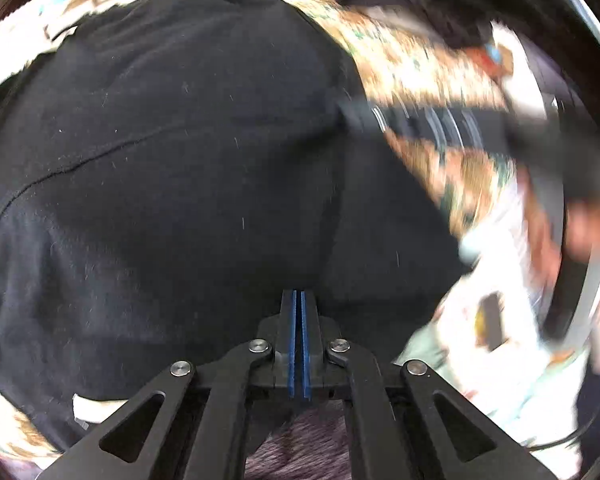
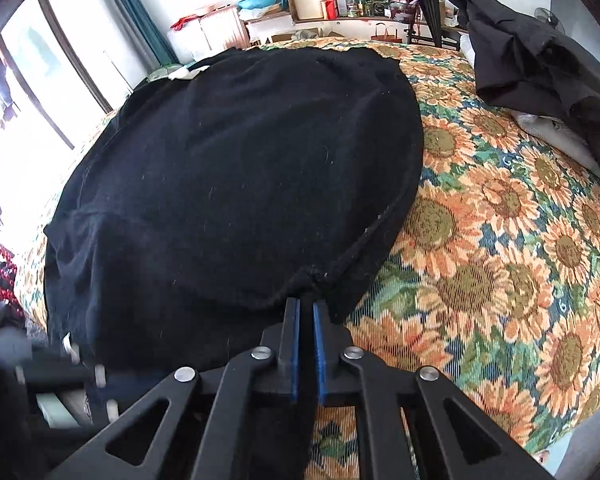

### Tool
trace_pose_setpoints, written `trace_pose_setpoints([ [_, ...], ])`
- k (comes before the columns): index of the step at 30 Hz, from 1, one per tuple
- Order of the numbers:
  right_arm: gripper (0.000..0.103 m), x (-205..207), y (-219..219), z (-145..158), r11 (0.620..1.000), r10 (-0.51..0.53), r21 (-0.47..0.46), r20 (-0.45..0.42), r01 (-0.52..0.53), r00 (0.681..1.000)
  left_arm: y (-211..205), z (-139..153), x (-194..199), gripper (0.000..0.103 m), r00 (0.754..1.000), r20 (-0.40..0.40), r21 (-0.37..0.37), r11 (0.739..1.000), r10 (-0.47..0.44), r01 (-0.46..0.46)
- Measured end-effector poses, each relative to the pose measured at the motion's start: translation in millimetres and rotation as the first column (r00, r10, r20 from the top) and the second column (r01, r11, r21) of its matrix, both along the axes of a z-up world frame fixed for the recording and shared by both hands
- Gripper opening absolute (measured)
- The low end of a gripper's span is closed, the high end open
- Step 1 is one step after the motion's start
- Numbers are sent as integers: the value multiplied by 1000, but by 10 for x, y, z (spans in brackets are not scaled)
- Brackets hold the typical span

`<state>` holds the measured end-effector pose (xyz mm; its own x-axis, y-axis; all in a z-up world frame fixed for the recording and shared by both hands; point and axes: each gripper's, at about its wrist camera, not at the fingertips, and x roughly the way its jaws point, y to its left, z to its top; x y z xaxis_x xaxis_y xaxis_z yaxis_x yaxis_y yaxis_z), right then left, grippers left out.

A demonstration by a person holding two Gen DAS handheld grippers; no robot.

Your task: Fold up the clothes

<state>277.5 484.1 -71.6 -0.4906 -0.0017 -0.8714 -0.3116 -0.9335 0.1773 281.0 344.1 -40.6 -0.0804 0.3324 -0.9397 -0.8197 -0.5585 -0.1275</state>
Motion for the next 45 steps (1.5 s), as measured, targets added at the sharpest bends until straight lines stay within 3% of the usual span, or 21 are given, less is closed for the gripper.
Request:
trace_pose_setpoints([
  [2, 7, -66, -7, -18, 1000, -4, 6, -12, 4, 1000, 2, 92, 27, 2, 1000, 6, 6, 1000, -9, 9],
  [5, 8, 29, 12, 50, 1000, -25, 0, -52, 26, 998, -17, 365, -34, 2, 998, 64, 102, 995, -20, 13],
  [8, 22, 338, 54, 179, 998, -63, -11, -111, 62, 992, 2, 640, -261, 2, 997, 74, 171, 984, 33, -46],
  [9, 34, 480, 55, 219, 997, -72, -12, -132, 71, 989, 43, 670, -344, 2, 995, 81, 165, 984, 56, -69],
  [13, 38, 994, -108, 183, 997, -63, -56, -150, 55, 987, 407, 569, -698, 2, 972, 179, 78, 983, 152, -168],
  [18, 43, 1147, -343, -10, 997, -6, -71, -104, -1, 995, 1041, 257, -617, 2, 966, 251, -108, 993, 70, -44],
  [20, 46, 1135, -388, -10, 997, 8, -75, -122, -17, 993, 1176, 170, -558, 2, 966, 248, -153, 987, 77, -40],
  [22, 51, 1131, -453, 0, 996, 32, -76, -136, -43, 990, 1211, 187, -584, 2, 962, 252, -145, 987, 106, -71],
  [25, 50, 1101, -577, 7, 997, 70, -9, -131, -71, 989, 1221, 278, -710, 2, 939, 305, -110, 985, 157, -129],
  [27, 42, 1094, -587, -25, 998, 68, 10, -115, -67, 991, 1235, 334, -754, 2, 930, 326, -104, 984, 169, -143],
  [32, 38, 1112, -489, -74, 998, 46, -28, -96, -48, 994, 1378, 432, -677, 7, 945, 301, -123, 988, 125, -91],
  [33, 39, 1123, -481, -67, 998, 46, -32, -94, -49, 995, 1428, 443, -655, 20, 946, 301, -121, 989, 118, -85],
  [34, 39, 1131, -479, -63, 998, 46, -33, -91, -50, 995, 1477, 453, -633, 40, 947, 301, -119, 990, 112, -79],
  [36, 39, 1162, -477, -63, 998, 49, -31, -88, -51, 995, 1568, 450, -581, 62, 948, 304, -111, 992, 91, -60],
  [39, 39, 1216, -472, -64, 998, 42, -39, -100, -46, 994, 1684, 395, -501, 62, 968, 234, -165, 985, 95, -56],
  [41, 38, 1254, -457, -51, 998, 36, -43, -110, -41, 993, 1686, 357, -491, 56, 970, 218, -198, 978, 112, -68],
  [43, 35, 1289, -442, -40, 998, 33, -52, -119, -40, 992, 1674, 328, -495, 43, 971, 201, -234, 969, 129, -80],
  [45, 29, 1294, -445, -32, 997, 43, -52, -122, -50, 992, 1690, 320, -502, 43, 973, 200, -249, 966, 116, -64],
])
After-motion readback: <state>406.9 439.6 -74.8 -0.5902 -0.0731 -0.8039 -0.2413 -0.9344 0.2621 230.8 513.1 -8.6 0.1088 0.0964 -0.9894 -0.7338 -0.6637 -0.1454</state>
